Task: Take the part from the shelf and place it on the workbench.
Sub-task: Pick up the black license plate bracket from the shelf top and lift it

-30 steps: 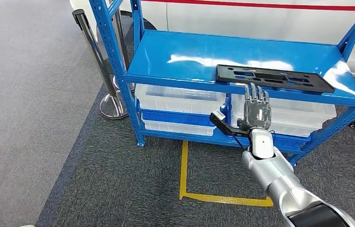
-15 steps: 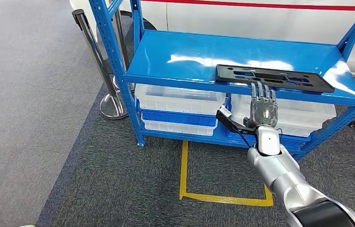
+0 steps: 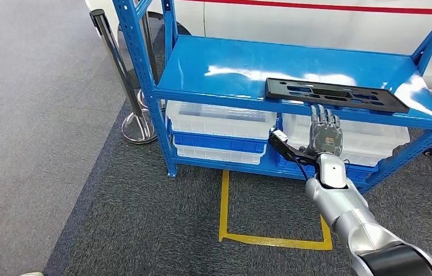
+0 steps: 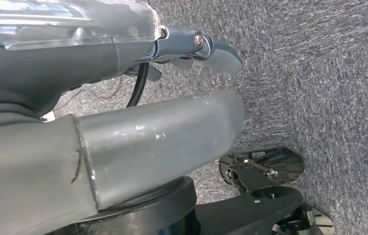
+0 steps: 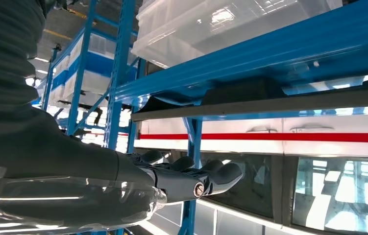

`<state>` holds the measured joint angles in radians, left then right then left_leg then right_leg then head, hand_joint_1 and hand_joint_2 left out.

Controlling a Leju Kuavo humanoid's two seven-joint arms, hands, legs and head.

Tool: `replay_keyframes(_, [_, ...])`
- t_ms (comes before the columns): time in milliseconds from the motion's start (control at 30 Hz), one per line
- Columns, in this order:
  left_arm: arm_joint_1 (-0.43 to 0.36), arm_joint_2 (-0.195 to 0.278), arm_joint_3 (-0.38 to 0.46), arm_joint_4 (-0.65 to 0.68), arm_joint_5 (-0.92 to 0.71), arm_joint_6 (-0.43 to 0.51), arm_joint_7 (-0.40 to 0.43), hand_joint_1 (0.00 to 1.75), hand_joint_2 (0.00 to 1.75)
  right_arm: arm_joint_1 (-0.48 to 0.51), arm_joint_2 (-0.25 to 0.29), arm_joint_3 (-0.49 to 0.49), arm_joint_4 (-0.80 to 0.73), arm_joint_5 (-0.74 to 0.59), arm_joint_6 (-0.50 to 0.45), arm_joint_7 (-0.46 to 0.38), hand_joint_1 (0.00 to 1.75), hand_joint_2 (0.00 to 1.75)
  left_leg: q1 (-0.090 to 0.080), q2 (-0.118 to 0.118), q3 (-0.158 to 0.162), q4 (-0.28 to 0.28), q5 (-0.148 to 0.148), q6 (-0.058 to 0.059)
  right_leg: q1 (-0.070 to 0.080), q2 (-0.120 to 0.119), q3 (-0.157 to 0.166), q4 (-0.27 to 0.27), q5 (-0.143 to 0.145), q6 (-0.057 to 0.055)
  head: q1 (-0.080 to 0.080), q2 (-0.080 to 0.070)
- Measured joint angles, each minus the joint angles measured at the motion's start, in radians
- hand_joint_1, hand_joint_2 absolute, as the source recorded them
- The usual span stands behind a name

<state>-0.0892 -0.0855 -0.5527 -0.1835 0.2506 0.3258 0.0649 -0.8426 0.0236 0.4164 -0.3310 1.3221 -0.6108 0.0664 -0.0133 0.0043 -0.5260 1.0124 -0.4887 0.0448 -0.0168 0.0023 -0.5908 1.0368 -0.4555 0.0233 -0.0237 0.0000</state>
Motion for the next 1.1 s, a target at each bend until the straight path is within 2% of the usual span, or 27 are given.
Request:
replay_keyframes(67, [0.0, 0.0, 0.0, 0.0, 0.0, 0.0, 0.0, 0.0, 0.0, -0.002, 0.0, -0.005, 0.0, 0.0, 0.0, 0.0, 0.0, 1.75, 0.006, 0.003, 0.004, -0.015, 0.011, 0.013, 0.002, 0.0, -0.025, 0.048, -0.029, 0.004, 0.0, 0.0])
replay_keyframes(133, [0.0, 0.0, 0.0, 0.0, 0.0, 0.0, 0.0, 0.0, 0.0, 0.0, 0.0, -0.009, 0.001, 0.0, 0.001, 0.0, 0.0, 1.75, 0.007, 0.005, 0.002, -0.018, 0.014, 0.018, 0.002, 0.0, -0.088, 0.17, -0.085, 0.006, 0.001, 0.0])
replay_keyframes(167, [0.0, 0.0, 0.0, 0.0, 0.0, 0.0, 0.0, 0.0, 0.0, 0.003, 0.0, -0.01, 0.002, -0.001, 0.001, 0.0, 0.0, 1.75, 0.007, 0.004, 0.002, -0.017, 0.014, 0.018, 0.002, 0.0, -0.122, 0.233, -0.104, 0.007, 0.001, 0.0])
replay_keyframes(200, [0.001, 0.001, 0.0, 0.0, 0.0, 0.0, 0.0, 0.0, 0.0, 0.006, 0.0, -0.011, 0.004, -0.001, 0.002, -0.001, 0.0, 1.75, 0.007, 0.003, 0.002, -0.017, 0.013, 0.017, 0.001, 0.0, -0.145, 0.271, -0.106, 0.008, 0.001, 0.0])
replay_keyframes(233, [0.002, 0.001, -0.001, 0.0, 0.0, 0.0, 0.0, 0.0, 0.0, 0.008, 0.0, -0.012, 0.005, -0.001, 0.002, 0.0, 0.0, 1.75, 0.007, 0.002, 0.004, -0.016, 0.011, 0.017, 0.0, -0.001, -0.151, 0.269, -0.087, 0.008, 0.001, 0.0])
replay_keyframes(267, [0.003, 0.001, -0.001, 0.0, 0.0, 0.0, 0.0, 0.0, 0.0, 0.008, 0.0, -0.014, 0.006, -0.001, 0.002, 0.0, 0.0, 1.75, 0.007, 0.001, 0.007, -0.014, 0.008, 0.015, -0.001, -0.001, -0.137, 0.228, -0.049, 0.007, 0.001, 0.0])
replay_keyframes(300, [0.003, 0.0, -0.001, 0.0, 0.0, 0.0, 0.0, 0.0, 0.0, 0.007, 0.0, -0.015, 0.007, -0.001, 0.002, 0.0, 0.0, 1.75, 0.007, 0.0, 0.01, -0.01, 0.002, 0.011, -0.002, -0.002, -0.111, 0.159, -0.008, 0.005, 0.001, 0.0])
replay_keyframes(333, [0.002, 0.0, -0.001, 0.0, 0.0, -0.001, 0.0, 0.0, 0.0, 0.005, 0.0, -0.016, 0.007, -0.001, 0.002, 0.0, 0.0, 1.75, 0.006, -0.001, 0.011, -0.005, -0.005, 0.006, -0.001, -0.002, -0.083, 0.096, 0.022, 0.003, 0.001, 0.0])
replay_keyframes(367, [0.001, 0.001, -0.001, 0.0, 0.0, -0.001, -0.001, 0.0, 0.0, 0.004, 0.0, -0.017, 0.007, -0.001, 0.002, 0.0, 0.0, 1.75, 0.005, -0.001, 0.008, 0.001, -0.011, 0.0, 0.0, -0.002, -0.061, 0.047, 0.036, -0.002, 0.0, 0.0])
replay_keyframes(400, [0.0, 0.001, -0.001, 0.001, 0.0, -0.001, -0.001, 0.0, 0.0, 0.004, 0.0, -0.017, 0.008, -0.001, 0.002, -0.001, 0.0, 1.75, 0.004, -0.001, 0.005, 0.006, -0.016, -0.006, 0.002, -0.001, -0.052, 0.023, 0.035, -0.007, 0.0, 0.0])
replay_keyframes(500, [0.0, 0.001, -0.002, 0.001, 0.0, -0.001, -0.002, 0.0, 0.0, 0.006, 0.0, -0.022, 0.008, -0.017, 0.001, -0.01, 0.0, 1.75, 0.006, 0.0, -0.001, 0.009, -0.023, -0.022, 0.004, 0.002, -0.05, 0.013, 0.024, -0.022, 0.0, 0.0])
replay_keyframes(567, [0.0, 0.001, -0.002, 0.001, 0.0, 0.0, -0.002, 0.0, 0.0, 0.005, 0.001, -0.031, 0.008, -0.035, 0.001, -0.021, 0.0, 1.75, 0.008, -0.001, -0.018, 0.049, -0.047, -0.035, -0.001, 0.002, -0.042, 0.006, 0.023, -0.032, -0.001, 0.0])
replay_keyframes(600, [0.0, 0.001, -0.002, 0.001, 0.0, 0.0, -0.002, 0.0, 0.0, 0.004, 0.002, -0.036, 0.008, -0.043, 0.001, -0.027, 0.0, 1.75, 0.011, -0.001, -0.043, 0.098, -0.07, -0.042, -0.003, 0.002, -0.038, 0.003, 0.022, -0.036, -0.002, 0.0])
replay_keyframes(667, [0.0, 0.001, -0.002, 0.001, 0.0, 0.0, -0.001, 0.0, 0.0, 0.006, 0.006, -0.044, 0.008, -0.051, 0.001, -0.033, 0.0, 1.75, 0.017, -0.001, -0.118, 0.227, -0.113, -0.052, -0.004, 0.002, -0.034, 0.002, 0.019, -0.041, -0.002, 0.0])
replay_keyframes(700, [0.001, 0.001, -0.002, 0.001, 0.0, 0.0, -0.001, 0.0, 0.0, 0.009, 0.008, -0.046, 0.008, -0.053, 0.001, -0.035, 0.0, 1.75, 0.021, -0.001, -0.149, 0.272, -0.117, -0.055, -0.004, 0.002, -0.032, 0.002, 0.017, -0.042, -0.002, 0.0])
replay_keyframes(733, [0.002, 0.001, -0.003, 0.001, -0.001, 0.0, 0.0, 0.0, 0.0, 0.012, 0.01, -0.048, 0.008, -0.054, 0.001, -0.036, 0.0, 1.75, 0.023, -0.001, -0.166, 0.283, -0.102, -0.057, -0.005, 0.003, -0.029, 0.003, 0.014, -0.041, -0.002, 0.0])
replay_keyframes(767, [0.003, 0.001, -0.003, 0.001, -0.002, 0.0, 0.001, 0.0, 0.0, 0.013, 0.011, -0.05, 0.008, -0.054, 0.0, -0.037, 0.0, 1.75, 0.025, -0.001, -0.165, 0.257, -0.068, -0.057, -0.007, 0.004, -0.026, 0.004, 0.011, -0.039, -0.002, 0.0])
replay_keyframes(833, [0.002, 0.002, -0.003, 0.001, -0.005, 0.001, 0.002, 0.0, 0.0, 0.012, 0.012, -0.053, 0.008, -0.055, 0.0, -0.039, 0.0, 1.75, 0.028, -0.003, -0.124, 0.135, 0.015, -0.057, -0.01, 0.007, -0.017, 0.006, 0.003, -0.031, -0.002, 0.0])
replay_keyframes(867, [0.002, 0.002, -0.004, 0.001, -0.007, 0.001, 0.002, 0.0, 0.0, 0.01, 0.013, -0.055, 0.008, -0.056, 0.0, -0.04, 0.0, 1.75, 0.026, -0.006, -0.102, 0.081, 0.04, -0.056, -0.01, 0.009, -0.015, 0.008, 0.001, -0.026, -0.002, 0.0])
replay_keyframes(900, [0.001, 0.002, -0.006, 0.001, -0.009, 0.001, 0.003, 0.0, 0.0, 0.008, 0.013, -0.057, 0.007, -0.059, 0.0, -0.041, 0.0, 1.75, 0.025, -0.009, -0.088, 0.044, 0.05, -0.053, -0.01, 0.01, -0.016, 0.008, 0.0, -0.021, -0.002, 0.0])
replay_keyframes(933, [0.001, 0.002, -0.008, 0.002, -0.011, 0.001, 0.003, 0.0, 0.0, 0.007, 0.014, -0.059, 0.007, -0.062, 0.0, -0.042, 0.0, 1.75, 0.023, -0.012, -0.083, 0.032, 0.047, -0.05, -0.008, 0.012, -0.018, 0.007, 0.001, -0.016, -0.001, 0.0])
replay_keyframes(1033, [0.002, 0.003, -0.012, 0.002, -0.013, 0.002, 0.005, 0.0, 0.0, 0.007, 0.015, -0.065, 0.006, -0.07, 0.0, -0.044, 0.0, 1.75, 0.023, -0.011, -0.08, 0.017, 0.047, -0.031, -0.008, 0.013, -0.023, 0.007, 0.0, 0.0, -0.001, 0.0])
replay_keyframes(1100, [0.0, 0.003, -0.013, 0.002, -0.014, 0.003, 0.006, 0.0, 0.0, 0.004, 0.015, -0.068, 0.005, -0.071, -0.001, -0.045, 0.0, 1.75, 0.025, -0.009, -0.075, 0.01, 0.051, -0.016, -0.009, 0.006, -0.048, 0.062, -0.034, 0.006, 0.0, 0.0])
